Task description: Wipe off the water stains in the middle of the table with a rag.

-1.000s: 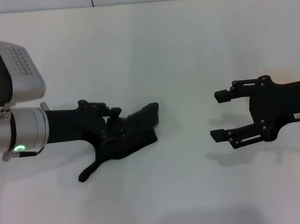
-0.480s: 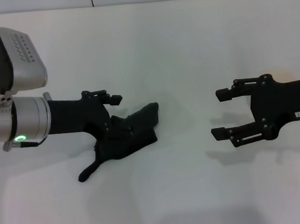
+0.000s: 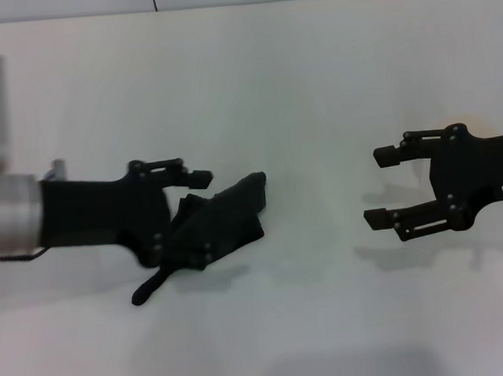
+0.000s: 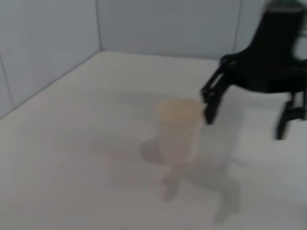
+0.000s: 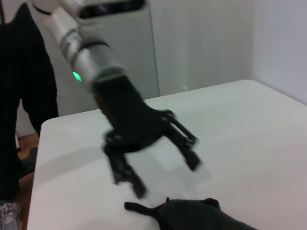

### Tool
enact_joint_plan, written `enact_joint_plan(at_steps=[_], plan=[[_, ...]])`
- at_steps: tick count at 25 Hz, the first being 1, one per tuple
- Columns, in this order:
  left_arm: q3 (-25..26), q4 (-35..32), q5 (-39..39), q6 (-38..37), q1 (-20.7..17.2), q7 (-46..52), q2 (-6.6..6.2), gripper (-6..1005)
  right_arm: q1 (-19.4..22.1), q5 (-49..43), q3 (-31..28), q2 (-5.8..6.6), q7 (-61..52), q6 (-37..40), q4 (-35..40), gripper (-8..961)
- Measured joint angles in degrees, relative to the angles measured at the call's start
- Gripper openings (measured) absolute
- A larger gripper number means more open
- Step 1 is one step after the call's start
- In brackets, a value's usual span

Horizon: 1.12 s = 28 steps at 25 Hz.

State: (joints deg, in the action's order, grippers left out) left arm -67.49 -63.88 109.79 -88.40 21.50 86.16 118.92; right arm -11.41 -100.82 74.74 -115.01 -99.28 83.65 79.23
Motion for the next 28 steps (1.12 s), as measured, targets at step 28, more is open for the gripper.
enact_joint_plan(at_steps=[28], plan=[[11.5, -1.7, 1.1, -11.7, -5.5, -3.5, -0.61, 879, 0.0, -1.6, -2.4, 0.14, 1.0, 0.6, -4.1, 841]])
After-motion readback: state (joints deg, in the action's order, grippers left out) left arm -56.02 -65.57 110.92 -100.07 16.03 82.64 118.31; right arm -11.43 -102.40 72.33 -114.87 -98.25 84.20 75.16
